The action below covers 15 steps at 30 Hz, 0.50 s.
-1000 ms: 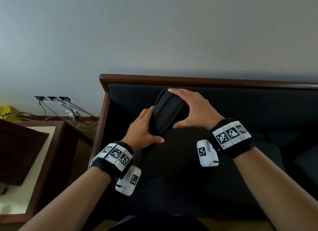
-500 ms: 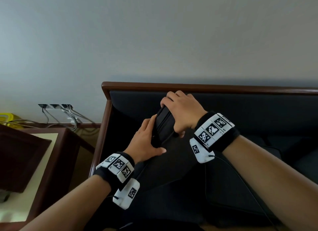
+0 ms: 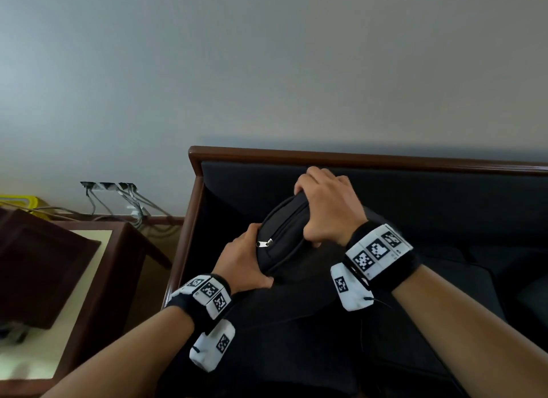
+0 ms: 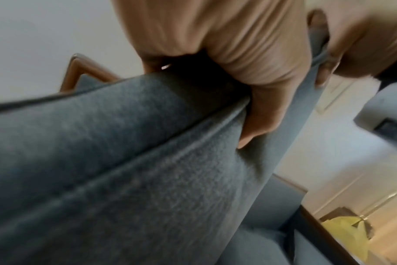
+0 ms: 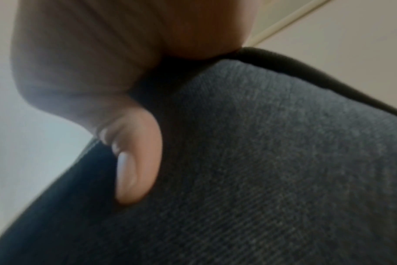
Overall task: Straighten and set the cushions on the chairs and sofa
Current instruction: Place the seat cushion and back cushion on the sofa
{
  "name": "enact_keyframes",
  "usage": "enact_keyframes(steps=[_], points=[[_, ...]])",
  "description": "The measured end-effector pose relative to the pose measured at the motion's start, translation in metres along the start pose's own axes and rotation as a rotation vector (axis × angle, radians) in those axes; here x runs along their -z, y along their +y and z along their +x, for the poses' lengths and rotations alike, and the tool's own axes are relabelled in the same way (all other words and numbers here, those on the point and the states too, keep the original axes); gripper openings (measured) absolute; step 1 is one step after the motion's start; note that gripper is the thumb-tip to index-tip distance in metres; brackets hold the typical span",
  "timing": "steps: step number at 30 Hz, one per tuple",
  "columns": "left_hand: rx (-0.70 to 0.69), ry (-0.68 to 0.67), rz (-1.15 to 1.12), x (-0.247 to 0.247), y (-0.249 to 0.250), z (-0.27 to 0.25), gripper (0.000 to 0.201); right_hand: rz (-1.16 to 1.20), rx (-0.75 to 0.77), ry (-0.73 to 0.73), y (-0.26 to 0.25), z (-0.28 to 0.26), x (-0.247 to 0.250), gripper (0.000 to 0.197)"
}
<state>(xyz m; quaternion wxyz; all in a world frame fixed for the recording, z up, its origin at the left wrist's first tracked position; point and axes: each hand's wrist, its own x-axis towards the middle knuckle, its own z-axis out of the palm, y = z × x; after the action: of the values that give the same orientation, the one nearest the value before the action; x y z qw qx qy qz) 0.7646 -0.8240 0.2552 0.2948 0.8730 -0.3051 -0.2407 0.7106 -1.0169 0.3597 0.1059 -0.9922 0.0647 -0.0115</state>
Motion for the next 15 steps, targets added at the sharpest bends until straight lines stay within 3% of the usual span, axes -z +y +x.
enact_keyframes(steps=[6,10,12,15], points=[[-0.275,0.018,0.228,0.068,0.089,0.036,0.101,0.308,-0.295,0.360,0.063,-0.036,0.049,0.068],[-0.373,-0.043,0.496,0.090,0.131,0.053,0.095,0.487,-0.447,0.518,0.080,-0.070,0.033,0.083],[-0.382,-0.118,0.607,0.075,0.133,0.057,0.092,0.541,-0.562,0.468,0.082,-0.082,0.001,0.083],[-0.344,-0.235,0.758,0.026,0.112,0.051,0.087,0.438,-0.681,0.155,0.069,-0.096,-0.054,0.071]])
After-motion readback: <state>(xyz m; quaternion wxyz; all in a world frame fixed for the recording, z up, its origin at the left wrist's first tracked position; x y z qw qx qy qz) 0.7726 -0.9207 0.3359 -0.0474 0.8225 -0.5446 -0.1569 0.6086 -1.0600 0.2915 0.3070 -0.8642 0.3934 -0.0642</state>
